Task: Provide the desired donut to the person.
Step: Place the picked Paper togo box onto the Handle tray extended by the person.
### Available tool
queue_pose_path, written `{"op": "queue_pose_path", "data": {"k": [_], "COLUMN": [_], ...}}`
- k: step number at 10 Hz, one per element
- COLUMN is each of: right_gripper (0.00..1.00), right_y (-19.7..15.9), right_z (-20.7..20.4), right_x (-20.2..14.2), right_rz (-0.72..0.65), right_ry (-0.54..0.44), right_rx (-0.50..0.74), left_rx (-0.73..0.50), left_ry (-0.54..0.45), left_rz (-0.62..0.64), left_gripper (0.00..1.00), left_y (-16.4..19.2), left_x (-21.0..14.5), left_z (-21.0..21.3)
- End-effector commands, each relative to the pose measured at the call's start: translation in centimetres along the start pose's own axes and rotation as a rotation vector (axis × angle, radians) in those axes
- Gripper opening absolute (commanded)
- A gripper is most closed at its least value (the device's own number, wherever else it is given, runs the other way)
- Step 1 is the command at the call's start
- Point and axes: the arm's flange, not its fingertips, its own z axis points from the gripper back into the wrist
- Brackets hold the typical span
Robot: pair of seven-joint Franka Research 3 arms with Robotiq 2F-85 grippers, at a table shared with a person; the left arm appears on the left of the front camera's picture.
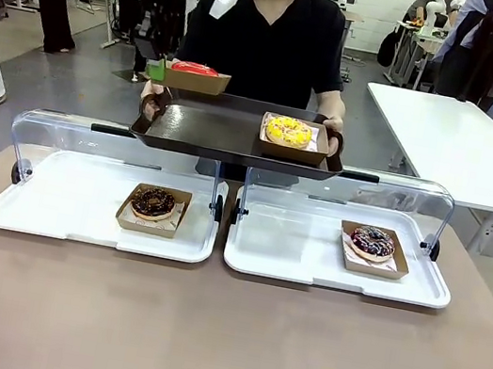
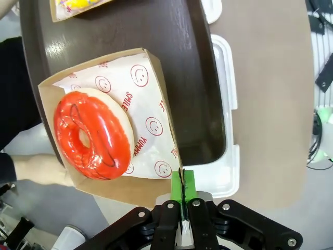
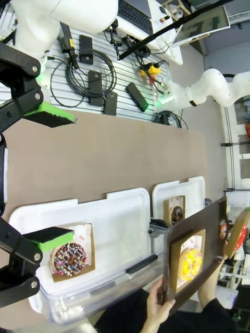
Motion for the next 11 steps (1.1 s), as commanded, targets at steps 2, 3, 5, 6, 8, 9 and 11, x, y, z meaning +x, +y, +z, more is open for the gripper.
{"op": "queue_pose_path", "data": {"k": [2,3,5,6,8,9,11], "right_gripper": [1.00,1.00,1.00,1.00,1.00,1.00,1.00], "right_y": [0.0,0.0,0.0,0.0,0.0,0.0,0.0], "right_z": [-0.1,-0.1,-0.1,-0.1,-0.1,-0.1,-0.1], "right_x": [-0.1,-0.1,-0.1,-0.1,-0.1,-0.1,-0.1], "right_rz": [0.010,0.010,0.010,0.010,0.010,0.010,0.010], "right_ry": [-0.019,-0.019,-0.019,-0.019,-0.019,-0.019,-0.019], "right_rx": [-0.002,-0.002,-0.002,-0.002,-0.002,-0.002,-0.002], "left_rx": [-0.016,-0.008,-0.036,-0.041,-0.052,-0.051,-0.054], "left_ry": [0.036,0.054,0.011,0.004,-0.012,-0.017,-0.028], "left_rz": [0.014,-0.025,-0.033,-0.038,-0.062,-0.063,-0.078], "left_gripper": [0.01,0.01,0.01,0.01,0.01,0.01,0.17], "left_y": [1.8,2.5,3.1,3.3,4.0,3.9,4.2], "left_x": [0.3,0.1,-0.5,-0.6,-0.6,-0.5,-0.4], "left_z": [-1.9,-2.8,-4.7,-5.3,-5.8,-6.1,-6.6]}}
